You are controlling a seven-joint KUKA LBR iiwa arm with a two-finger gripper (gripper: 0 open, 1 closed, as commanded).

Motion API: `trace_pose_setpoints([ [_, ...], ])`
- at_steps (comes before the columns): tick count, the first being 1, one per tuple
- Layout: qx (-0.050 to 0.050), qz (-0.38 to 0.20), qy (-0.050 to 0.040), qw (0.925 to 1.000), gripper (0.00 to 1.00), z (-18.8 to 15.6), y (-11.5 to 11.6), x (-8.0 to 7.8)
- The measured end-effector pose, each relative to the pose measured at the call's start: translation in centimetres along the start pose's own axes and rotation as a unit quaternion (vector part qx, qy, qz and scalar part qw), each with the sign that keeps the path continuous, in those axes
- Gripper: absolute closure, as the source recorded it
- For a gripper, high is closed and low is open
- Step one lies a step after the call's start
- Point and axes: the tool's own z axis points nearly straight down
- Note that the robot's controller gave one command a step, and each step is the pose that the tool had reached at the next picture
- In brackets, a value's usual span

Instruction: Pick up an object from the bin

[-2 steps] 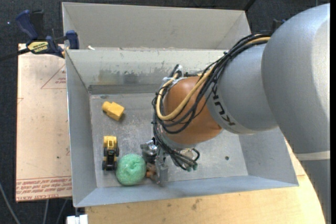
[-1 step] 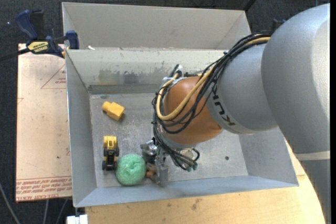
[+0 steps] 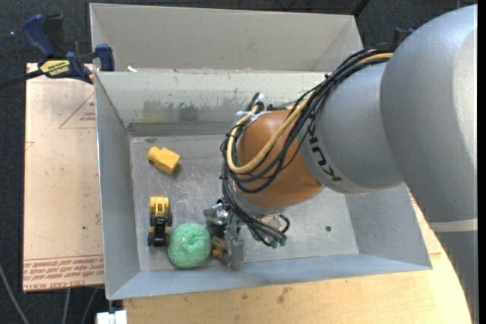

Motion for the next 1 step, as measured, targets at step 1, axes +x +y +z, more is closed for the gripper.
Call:
trace_pose_setpoints([
  [1, 0.002, -0.112, 0.0000, 0.9937, 1.00, -3.34, 1.70, -1.37],
])
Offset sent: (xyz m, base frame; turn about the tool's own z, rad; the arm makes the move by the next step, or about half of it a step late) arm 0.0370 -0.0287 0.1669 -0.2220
